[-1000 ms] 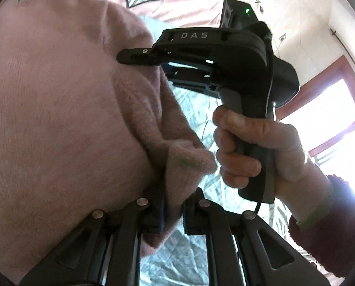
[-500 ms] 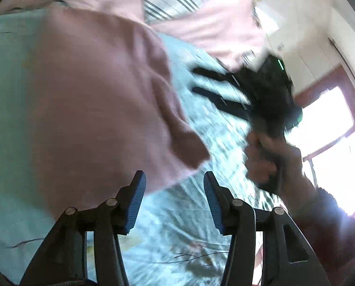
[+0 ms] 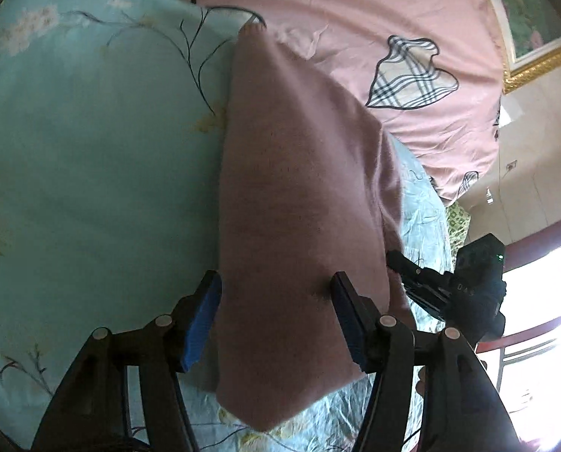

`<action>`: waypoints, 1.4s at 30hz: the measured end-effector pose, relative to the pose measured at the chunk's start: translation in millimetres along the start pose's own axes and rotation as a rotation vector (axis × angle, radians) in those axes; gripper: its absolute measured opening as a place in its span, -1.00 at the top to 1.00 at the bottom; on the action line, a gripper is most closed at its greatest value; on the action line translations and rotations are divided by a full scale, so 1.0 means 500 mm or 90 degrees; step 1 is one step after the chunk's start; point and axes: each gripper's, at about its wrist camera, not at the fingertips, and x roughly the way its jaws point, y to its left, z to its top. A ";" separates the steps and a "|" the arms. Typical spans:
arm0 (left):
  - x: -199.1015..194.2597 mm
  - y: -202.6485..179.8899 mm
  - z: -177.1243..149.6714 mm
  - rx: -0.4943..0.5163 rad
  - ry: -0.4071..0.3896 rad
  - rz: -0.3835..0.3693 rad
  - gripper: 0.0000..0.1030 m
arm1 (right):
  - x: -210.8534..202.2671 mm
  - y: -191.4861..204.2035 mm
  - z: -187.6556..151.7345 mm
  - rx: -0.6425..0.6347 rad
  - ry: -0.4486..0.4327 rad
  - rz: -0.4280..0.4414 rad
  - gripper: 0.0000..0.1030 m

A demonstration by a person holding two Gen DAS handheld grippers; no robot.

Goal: Fold small clothes

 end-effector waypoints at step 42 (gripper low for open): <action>0.115 -0.022 0.212 0.042 -0.042 0.156 -0.07 | 0.134 -0.008 0.231 0.004 -0.065 -0.021 0.94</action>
